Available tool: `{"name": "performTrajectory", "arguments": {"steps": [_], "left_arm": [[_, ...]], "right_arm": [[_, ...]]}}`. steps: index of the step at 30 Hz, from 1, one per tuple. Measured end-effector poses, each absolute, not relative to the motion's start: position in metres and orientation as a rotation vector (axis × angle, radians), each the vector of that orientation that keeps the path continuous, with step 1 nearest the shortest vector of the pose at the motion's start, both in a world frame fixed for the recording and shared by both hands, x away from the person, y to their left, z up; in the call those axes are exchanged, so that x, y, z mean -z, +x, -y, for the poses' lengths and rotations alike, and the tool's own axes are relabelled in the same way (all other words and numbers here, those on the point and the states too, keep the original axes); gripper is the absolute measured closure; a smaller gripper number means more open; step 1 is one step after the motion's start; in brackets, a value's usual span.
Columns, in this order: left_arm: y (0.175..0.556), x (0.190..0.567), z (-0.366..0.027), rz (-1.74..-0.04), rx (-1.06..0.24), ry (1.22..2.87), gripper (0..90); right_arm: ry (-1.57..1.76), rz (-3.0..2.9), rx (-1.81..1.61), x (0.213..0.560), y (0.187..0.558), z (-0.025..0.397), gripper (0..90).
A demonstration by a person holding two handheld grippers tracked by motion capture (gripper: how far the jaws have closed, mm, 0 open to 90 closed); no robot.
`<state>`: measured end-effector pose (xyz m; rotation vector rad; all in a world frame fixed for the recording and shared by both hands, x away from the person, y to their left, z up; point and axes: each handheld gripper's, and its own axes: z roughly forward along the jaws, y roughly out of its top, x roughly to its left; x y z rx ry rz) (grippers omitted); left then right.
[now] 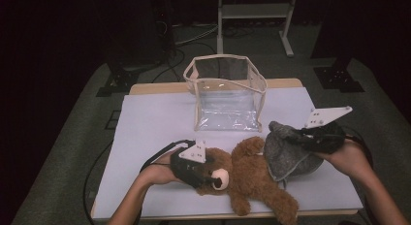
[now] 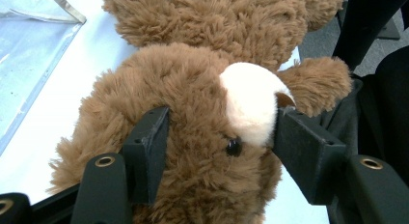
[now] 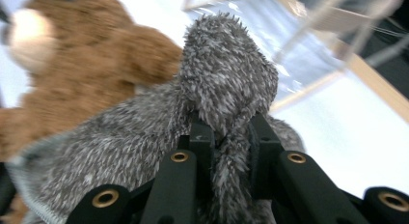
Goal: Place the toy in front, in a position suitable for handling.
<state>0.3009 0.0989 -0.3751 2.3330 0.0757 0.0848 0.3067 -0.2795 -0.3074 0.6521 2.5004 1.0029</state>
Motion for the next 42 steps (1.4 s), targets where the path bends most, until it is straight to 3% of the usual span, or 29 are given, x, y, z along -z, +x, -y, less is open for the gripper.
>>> {"name": "performTrajectory", "arguments": {"steps": [9, 13, 14, 20, 32, 39, 42], "left_arm": [[0.299, 0.375, -0.1, -0.065, -0.099, 2.338, 37.3], [0.298, 0.376, -0.1, -0.067, -0.095, 2.333, 37.3], [0.298, 0.376, -0.101, -0.061, -0.098, 2.337, 37.3], [0.298, 0.376, -0.101, -0.068, -0.094, 2.332, 37.3], [0.297, 0.376, -0.101, -0.068, -0.09, 2.331, 37.3], [0.297, 0.376, -0.1, -0.064, -0.091, 2.333, 37.3], [0.295, 0.376, -0.1, -0.057, -0.093, 2.339, 37.3]], "right_arm": [[0.528, -2.697, -1.245, 0.337, 0.292, 0.233, 74.2], [0.524, -2.754, -1.298, 0.344, 0.29, 0.227, 66.8], [0.518, -2.778, -1.338, 0.341, 0.29, 0.229, 57.0], [0.502, -2.765, -1.459, 0.319, 0.29, 0.244, 42.4], [0.585, -2.71, -1.406, 0.313, 0.307, 0.253, 43.9], [0.586, -2.784, -1.244, 0.335, 0.311, 0.232, 32.9], [0.589, -2.805, -1.222, 0.345, 0.312, 0.223, 33.1]]}}
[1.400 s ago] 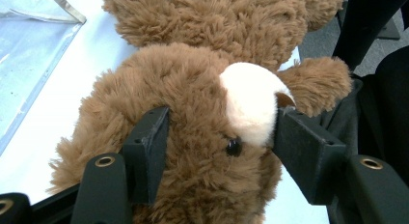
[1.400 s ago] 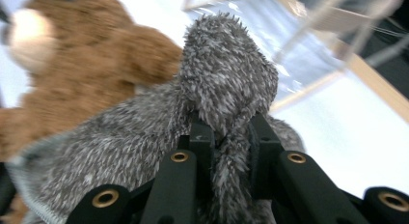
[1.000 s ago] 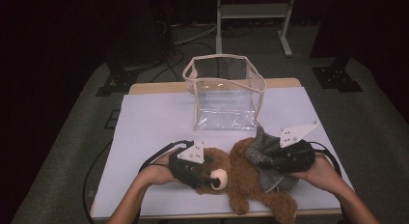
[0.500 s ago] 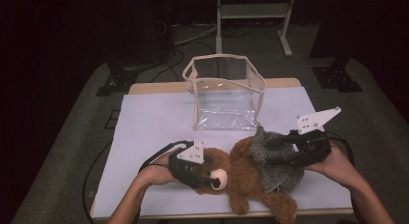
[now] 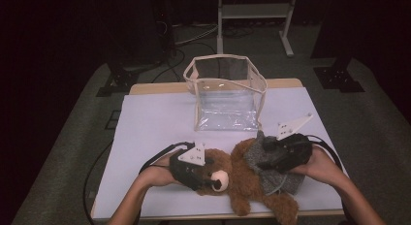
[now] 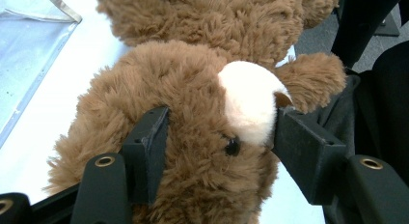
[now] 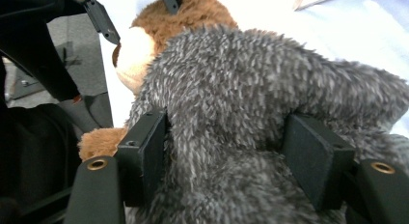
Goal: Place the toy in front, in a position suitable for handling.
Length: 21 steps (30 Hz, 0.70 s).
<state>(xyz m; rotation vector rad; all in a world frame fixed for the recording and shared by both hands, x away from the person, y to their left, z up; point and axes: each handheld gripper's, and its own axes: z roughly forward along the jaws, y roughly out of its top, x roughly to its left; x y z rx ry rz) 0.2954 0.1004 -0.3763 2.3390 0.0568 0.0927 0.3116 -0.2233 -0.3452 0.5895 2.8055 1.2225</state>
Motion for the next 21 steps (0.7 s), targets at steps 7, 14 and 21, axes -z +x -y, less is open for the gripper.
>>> {"name": "performTrajectory", "arguments": {"steps": [7, 14, 21], "left_arm": [[0.294, 0.375, -0.102, -0.042, -0.084, 2.339, 35.1], [0.303, 0.36, -0.105, -0.093, -0.092, 2.274, 24.8], [0.319, 0.374, -0.097, -0.211, -0.069, 2.301, 27.3]], "right_arm": [[0.549, -2.851, -1.233, 0.362, 0.306, 0.214, 46.0], [0.454, -2.83, -1.22, 0.365, 0.291, 0.212, 58.4], [0.411, -2.79, -1.263, 0.363, 0.286, 0.217, 66.3]]}}
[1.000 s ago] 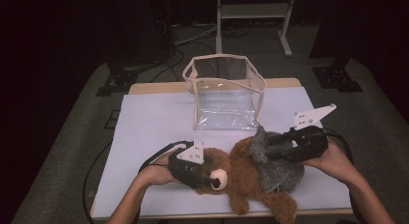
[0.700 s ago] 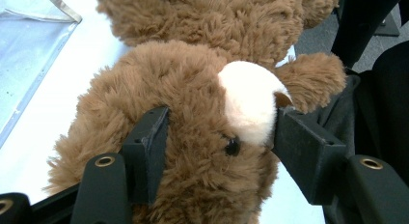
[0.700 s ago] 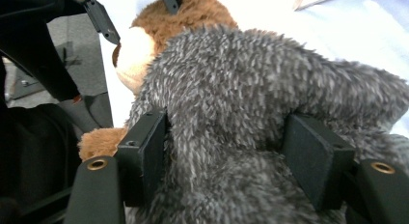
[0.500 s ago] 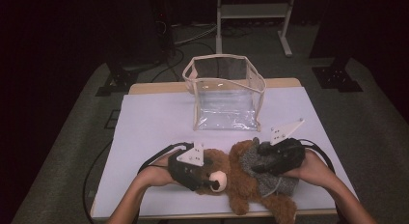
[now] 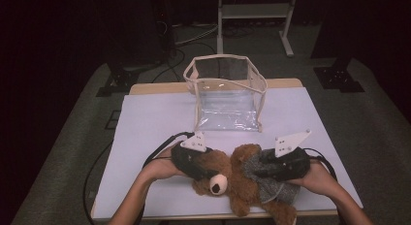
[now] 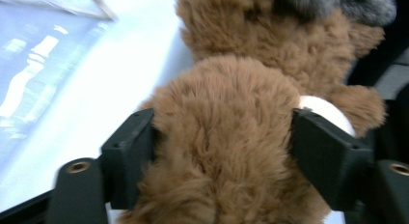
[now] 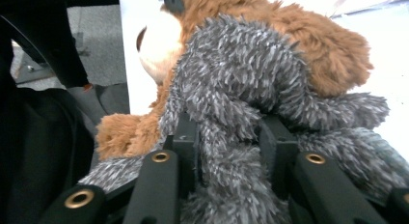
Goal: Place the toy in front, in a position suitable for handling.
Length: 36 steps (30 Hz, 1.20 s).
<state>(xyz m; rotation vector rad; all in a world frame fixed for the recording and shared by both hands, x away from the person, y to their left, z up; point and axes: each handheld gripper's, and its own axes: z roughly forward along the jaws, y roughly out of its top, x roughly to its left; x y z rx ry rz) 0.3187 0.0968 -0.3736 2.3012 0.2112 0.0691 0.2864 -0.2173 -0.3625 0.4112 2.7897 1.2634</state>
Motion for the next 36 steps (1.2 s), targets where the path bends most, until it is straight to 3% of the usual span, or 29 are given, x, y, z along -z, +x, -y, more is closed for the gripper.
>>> {"name": "performTrajectory", "arguments": {"steps": [4, 9, 13, 16, 20, 31, 33, 34, 35, 36], "left_arm": [[0.316, 0.376, -0.101, -0.203, -0.049, 2.29, 32.6], [0.309, 0.375, -0.102, -0.172, -0.059, 2.293, 32.9], [0.309, 0.375, -0.103, -0.162, -0.055, 2.293, 32.4], [0.309, 0.375, -0.103, -0.166, -0.047, 2.293, 28.5], [0.314, 0.377, -0.1, -0.211, -0.034, 2.298, 14.5], [0.334, 0.396, -0.09, -0.303, 0.19, 2.254, 8.3], [0.336, 0.398, -0.088, -0.308, 0.225, 2.249, 15.1], [0.336, 0.398, -0.088, -0.308, 0.225, 2.249, 25.1], [0.336, 0.398, -0.088, -0.306, 0.205, 2.248, 25.1], [0.336, 0.397, -0.088, -0.315, 0.178, 2.249, 36.3]], "right_arm": [[0.399, -2.769, -1.283, 0.352, 0.286, 0.228, 69.7], [0.488, -2.707, -1.289, 0.34, 0.291, 0.249, 69.6], [0.5, -2.765, -1.302, 0.351, 0.294, 0.243, 69.5], [0.471, -2.813, -1.325, 0.36, 0.293, 0.233, 69.5], [0.421, -2.841, -1.276, 0.362, 0.287, 0.224, 69.6], [0.436, -2.843, -1.301, 0.368, 0.286, 0.226, 69.5], [0.448, -2.841, -1.313, 0.369, 0.289, 0.227, 69.4], [0.448, -2.841, -1.313, 0.369, 0.289, 0.227, 69.4], [0.46, -2.838, -1.319, 0.369, 0.291, 0.229, 69.4], [0.467, -2.83, -1.327, 0.369, 0.293, 0.231, 69.4]]}}
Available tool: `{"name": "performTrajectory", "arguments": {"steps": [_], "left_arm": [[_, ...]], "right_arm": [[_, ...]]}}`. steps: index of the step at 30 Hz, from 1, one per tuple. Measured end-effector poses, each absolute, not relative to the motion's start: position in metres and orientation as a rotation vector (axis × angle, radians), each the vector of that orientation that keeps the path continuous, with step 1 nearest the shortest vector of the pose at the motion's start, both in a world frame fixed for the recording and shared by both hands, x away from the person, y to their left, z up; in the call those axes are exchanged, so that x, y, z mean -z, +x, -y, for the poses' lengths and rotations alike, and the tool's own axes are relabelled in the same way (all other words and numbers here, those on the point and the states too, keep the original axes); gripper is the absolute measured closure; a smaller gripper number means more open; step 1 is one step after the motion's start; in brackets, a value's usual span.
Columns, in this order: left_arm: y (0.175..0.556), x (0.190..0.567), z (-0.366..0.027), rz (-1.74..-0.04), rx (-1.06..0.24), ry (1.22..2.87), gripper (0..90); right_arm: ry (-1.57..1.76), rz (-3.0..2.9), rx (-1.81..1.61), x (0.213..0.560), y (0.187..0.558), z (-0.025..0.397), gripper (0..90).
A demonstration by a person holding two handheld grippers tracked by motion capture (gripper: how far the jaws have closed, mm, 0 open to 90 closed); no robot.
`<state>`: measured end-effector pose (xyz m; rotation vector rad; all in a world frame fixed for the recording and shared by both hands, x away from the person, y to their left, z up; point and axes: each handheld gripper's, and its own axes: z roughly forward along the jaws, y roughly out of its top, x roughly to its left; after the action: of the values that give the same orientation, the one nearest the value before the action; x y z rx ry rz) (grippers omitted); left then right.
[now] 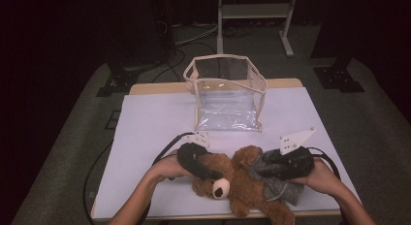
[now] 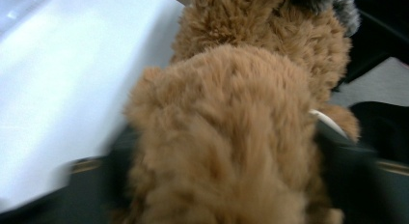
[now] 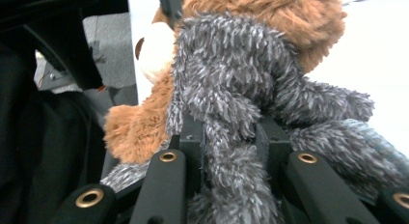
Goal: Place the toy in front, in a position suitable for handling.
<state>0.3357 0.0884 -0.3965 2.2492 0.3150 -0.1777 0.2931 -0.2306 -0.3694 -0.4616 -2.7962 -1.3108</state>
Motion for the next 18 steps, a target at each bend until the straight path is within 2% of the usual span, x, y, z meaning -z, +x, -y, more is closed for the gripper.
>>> {"name": "performTrajectory", "arguments": {"steps": [2, 3, 8, 11, 15, 18], "left_arm": [[0.335, 0.391, -0.089, -0.336, 0.118, 2.249, 49.7], [0.336, 0.385, -0.088, -0.333, 0.067, 2.247, 50.9], [0.347, 0.365, -0.081, -0.319, -0.023, 2.223, 52.0], [0.357, 0.345, -0.071, -0.265, -0.126, 2.259, 51.9], [0.365, 0.338, -0.076, -0.252, -0.192, 2.283, 51.5], [0.363, 0.344, -0.089, -0.269, -0.192, 2.287, 49.5]], "right_arm": [[-0.505, 2.785, 1.353, 0.367, 0.302, 0.238, 69.6], [-0.516, 2.784, 1.356, 0.366, 0.304, 0.24, 69.7], [-0.562, 2.774, 1.375, 0.353, 0.329, 0.246, 70.1], [-0.586, 2.781, 1.376, 0.344, 0.347, 0.242, 70.1], [-0.566, 2.798, 1.374, 0.336, 0.36, 0.229, 70.1], [-0.54, 2.803, 1.341, 0.34, 0.363, 0.216, 70.0]]}}
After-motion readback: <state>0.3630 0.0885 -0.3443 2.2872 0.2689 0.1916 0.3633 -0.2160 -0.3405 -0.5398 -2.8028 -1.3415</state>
